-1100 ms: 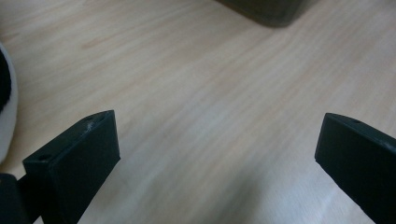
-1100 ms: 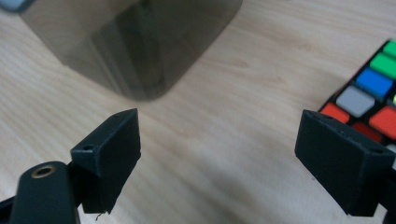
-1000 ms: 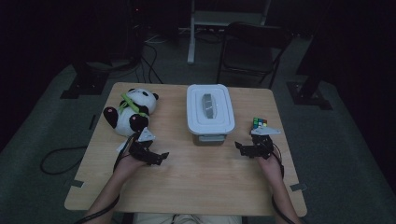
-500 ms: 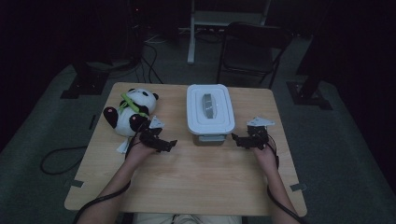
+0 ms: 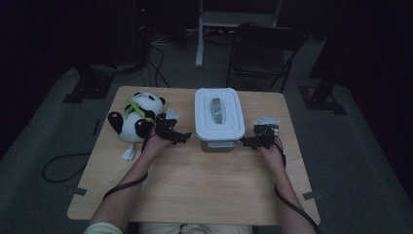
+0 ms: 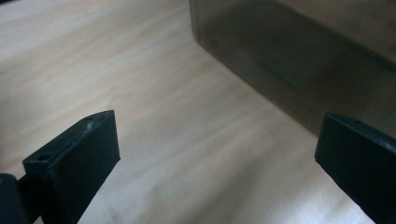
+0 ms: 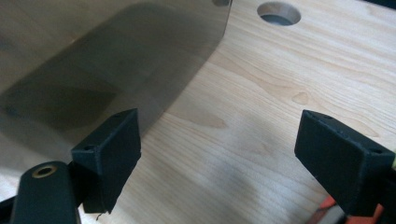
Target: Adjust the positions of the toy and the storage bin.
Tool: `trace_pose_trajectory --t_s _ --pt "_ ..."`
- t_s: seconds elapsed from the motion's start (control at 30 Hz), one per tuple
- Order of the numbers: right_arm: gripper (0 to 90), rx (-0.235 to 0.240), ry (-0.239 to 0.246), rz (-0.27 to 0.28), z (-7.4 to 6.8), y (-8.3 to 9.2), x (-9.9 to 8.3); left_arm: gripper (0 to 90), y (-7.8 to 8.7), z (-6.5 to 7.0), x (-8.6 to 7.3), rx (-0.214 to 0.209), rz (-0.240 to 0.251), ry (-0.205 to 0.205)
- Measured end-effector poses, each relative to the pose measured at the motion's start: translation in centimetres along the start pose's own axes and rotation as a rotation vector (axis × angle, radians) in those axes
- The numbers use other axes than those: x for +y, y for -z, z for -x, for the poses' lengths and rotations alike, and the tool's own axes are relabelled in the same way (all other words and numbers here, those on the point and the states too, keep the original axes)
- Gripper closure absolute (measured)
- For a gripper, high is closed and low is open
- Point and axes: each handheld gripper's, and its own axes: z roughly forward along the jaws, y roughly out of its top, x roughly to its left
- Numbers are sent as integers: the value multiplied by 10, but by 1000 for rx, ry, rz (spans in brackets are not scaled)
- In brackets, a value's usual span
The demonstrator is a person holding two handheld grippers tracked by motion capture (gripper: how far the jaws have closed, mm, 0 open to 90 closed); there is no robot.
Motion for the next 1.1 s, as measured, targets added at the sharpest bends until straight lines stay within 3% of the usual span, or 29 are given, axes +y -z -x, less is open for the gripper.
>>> trace_pose_trajectory --t_s 0.1,0.27,0.33,0.53,0.67,0.73,0.87,1.0,1.1 --pt "139 -6 -4 -5 3 -4 1 5 -2 0 7 4 1 -11" --pt "140 -17 -41 6 14 -11 2 6 -9 -2 13 1 3 18" --pt "143 -52 -63 4 18 -13 4 6 -13 -3 15 9 -5 21" --pt "144 -8 -136 48 26 -19 16 6 -27 -7 25 47 -19 37" --pt "160 -7 -128 49 22 -28 27 6 -36 -11 33 59 -35 55" --pt "160 -38 -121 42 20 -32 31 6 -39 -12 35 63 -27 57" --pt "162 -27 -155 51 23 -34 33 6 -40 -15 36 50 -18 77" --pt "167 -28 -161 49 22 -33 34 6 -39 -16 37 51 -16 68" --pt "202 -39 -139 54 17 -32 34 6 -33 -16 39 52 -2 72"
